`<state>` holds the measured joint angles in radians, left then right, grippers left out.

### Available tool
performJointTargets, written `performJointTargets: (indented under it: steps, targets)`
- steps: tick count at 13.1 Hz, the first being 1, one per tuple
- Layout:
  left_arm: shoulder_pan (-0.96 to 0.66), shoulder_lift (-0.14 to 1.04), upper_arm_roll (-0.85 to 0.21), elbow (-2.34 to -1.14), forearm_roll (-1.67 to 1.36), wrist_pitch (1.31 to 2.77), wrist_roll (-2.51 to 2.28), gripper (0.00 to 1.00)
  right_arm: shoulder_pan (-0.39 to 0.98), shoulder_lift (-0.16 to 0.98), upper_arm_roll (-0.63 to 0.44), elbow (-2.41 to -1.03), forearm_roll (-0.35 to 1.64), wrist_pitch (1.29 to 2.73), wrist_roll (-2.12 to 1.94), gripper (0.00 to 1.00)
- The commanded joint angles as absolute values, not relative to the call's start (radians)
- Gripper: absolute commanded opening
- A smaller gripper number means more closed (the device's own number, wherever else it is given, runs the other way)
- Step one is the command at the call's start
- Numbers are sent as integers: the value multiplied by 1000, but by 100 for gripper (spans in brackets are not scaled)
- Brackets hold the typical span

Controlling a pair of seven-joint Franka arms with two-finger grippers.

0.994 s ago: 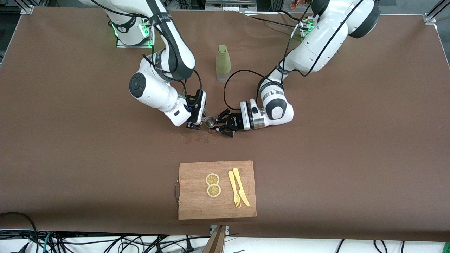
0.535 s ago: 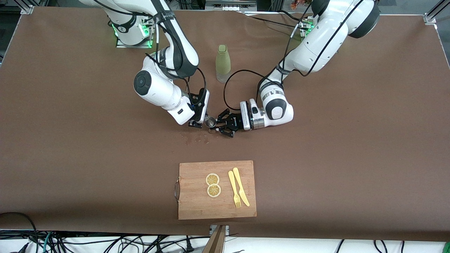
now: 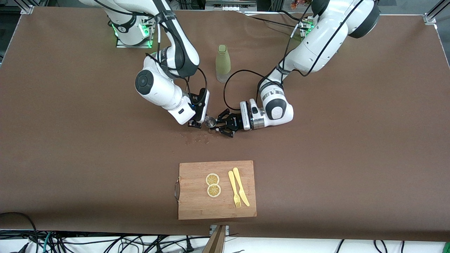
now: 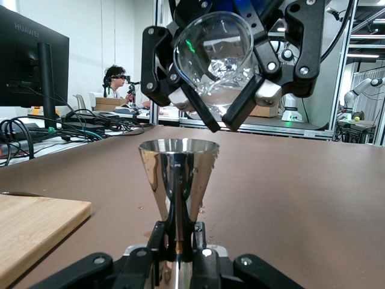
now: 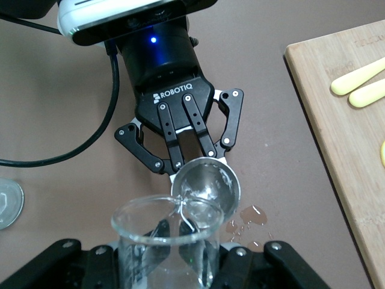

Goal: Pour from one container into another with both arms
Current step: 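Tilt the jigger with the left gripper, pouring into the held beaker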

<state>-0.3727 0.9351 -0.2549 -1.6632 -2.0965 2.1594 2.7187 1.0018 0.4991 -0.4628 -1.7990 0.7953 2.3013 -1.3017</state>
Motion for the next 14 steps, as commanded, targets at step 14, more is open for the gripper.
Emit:
performJointTargets:
  steps: [14]
  targets:
    - [-354, 891, -258, -1676, -2137, 2184, 2819, 0, 1003, 451, -495, -1746, 793, 2287, -1264, 12]
